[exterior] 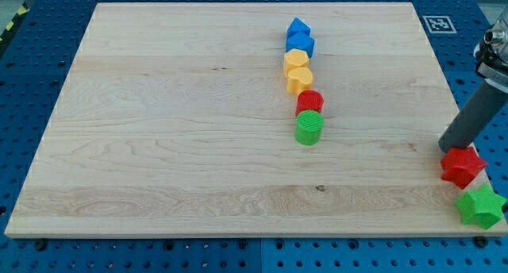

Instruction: Slide green circle towards center right

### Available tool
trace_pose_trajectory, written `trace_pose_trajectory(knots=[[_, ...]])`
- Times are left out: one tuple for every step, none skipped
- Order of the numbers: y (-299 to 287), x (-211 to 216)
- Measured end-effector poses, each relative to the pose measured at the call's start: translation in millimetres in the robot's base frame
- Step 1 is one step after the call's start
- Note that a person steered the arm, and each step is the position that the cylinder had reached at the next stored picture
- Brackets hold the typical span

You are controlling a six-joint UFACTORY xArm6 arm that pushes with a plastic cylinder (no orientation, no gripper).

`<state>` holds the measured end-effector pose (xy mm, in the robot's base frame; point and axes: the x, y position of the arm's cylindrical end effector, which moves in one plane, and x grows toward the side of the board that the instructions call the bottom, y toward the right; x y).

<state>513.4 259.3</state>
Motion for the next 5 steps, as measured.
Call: trace_pose_trajectory(knots=[[-41.9, -10.8], [-110.8, -6.0], [-143.7, 12.5], [-184.2, 22.8], [-226.3, -3.2]])
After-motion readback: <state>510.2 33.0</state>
